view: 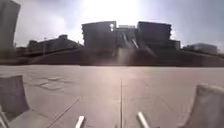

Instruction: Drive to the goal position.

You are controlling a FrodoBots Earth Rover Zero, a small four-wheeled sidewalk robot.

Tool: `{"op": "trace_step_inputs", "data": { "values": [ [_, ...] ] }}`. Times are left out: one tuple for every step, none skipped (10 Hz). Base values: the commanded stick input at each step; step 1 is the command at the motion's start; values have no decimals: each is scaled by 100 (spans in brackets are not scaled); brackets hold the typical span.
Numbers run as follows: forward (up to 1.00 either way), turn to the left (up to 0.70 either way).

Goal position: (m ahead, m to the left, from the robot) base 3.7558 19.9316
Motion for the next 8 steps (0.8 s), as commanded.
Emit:
{"op": "trace_step_inputs", "data": {
  "values": [
    [100, 0],
    [100, 0],
    [100, 0],
    [100, 0],
    [100, 0],
    [100, 0],
    [100, 0],
    [100, 0]
  ]
}}
